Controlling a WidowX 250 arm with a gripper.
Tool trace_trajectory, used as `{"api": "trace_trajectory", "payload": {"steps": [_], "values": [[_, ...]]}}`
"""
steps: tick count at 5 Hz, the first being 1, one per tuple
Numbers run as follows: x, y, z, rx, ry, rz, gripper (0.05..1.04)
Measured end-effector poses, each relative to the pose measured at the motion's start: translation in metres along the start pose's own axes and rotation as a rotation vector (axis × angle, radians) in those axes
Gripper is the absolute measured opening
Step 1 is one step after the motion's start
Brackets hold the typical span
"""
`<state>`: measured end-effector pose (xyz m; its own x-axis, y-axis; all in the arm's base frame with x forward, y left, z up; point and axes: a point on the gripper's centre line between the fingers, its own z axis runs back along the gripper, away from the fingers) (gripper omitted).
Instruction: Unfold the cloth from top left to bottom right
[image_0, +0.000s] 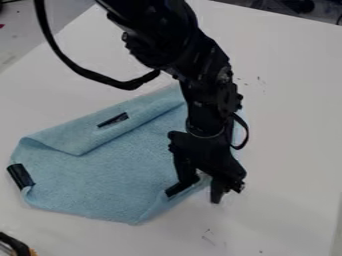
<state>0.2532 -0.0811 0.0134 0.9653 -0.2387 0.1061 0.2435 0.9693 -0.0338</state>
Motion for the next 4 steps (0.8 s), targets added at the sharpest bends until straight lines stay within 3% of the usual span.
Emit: {"api": "trace_trajectory", "payload": {"steps": [1,3,4], "values": [[-0.003,-0.012,0.003,-0.005,0.011,0.012,1.012],[-0.008,-0.026,0.024,-0.002,0.039,0.037,1.004],[-0.006,-0.022,0.025,0.028,0.03,0.014,1.001]]}}
